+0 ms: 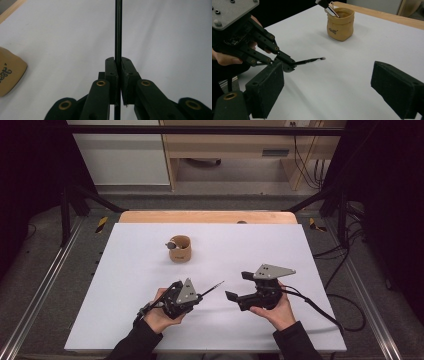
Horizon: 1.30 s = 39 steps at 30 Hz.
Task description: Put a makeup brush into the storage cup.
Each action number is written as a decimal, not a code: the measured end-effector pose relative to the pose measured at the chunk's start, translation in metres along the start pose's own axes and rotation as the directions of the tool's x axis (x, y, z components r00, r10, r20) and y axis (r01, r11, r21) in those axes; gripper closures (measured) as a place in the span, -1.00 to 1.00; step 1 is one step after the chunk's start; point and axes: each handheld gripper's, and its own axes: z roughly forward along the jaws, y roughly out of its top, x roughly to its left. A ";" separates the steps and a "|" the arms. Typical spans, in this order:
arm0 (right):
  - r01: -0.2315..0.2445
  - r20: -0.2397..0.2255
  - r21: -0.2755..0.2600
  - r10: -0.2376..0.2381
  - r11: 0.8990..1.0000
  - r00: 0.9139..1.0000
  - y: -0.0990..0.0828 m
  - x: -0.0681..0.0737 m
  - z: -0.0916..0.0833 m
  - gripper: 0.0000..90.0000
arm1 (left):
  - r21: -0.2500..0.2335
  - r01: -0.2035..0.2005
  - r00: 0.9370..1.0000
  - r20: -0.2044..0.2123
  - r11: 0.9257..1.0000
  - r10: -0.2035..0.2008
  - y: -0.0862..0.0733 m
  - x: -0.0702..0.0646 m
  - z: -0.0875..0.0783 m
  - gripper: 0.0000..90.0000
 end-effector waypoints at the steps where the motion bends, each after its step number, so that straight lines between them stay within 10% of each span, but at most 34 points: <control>1: -0.003 -0.002 -0.003 0.003 1.000 1.000 -0.001 0.001 0.001 -0.73 | -0.005 0.006 1.000 -0.002 1.000 -0.006 0.000 0.000 0.000 0.88; 18: -0.086 0.022 -0.043 0.087 0.995 0.996 -0.010 0.006 0.013 -0.67 | -0.114 0.176 0.983 -0.040 0.978 -0.181 -0.014 0.001 -0.001 0.88; 39: -0.193 -0.020 -0.125 0.192 0.973 0.981 -0.009 0.008 0.022 -0.47 | -0.195 0.263 0.959 -0.053 0.945 -0.278 -0.006 -0.009 0.006 0.88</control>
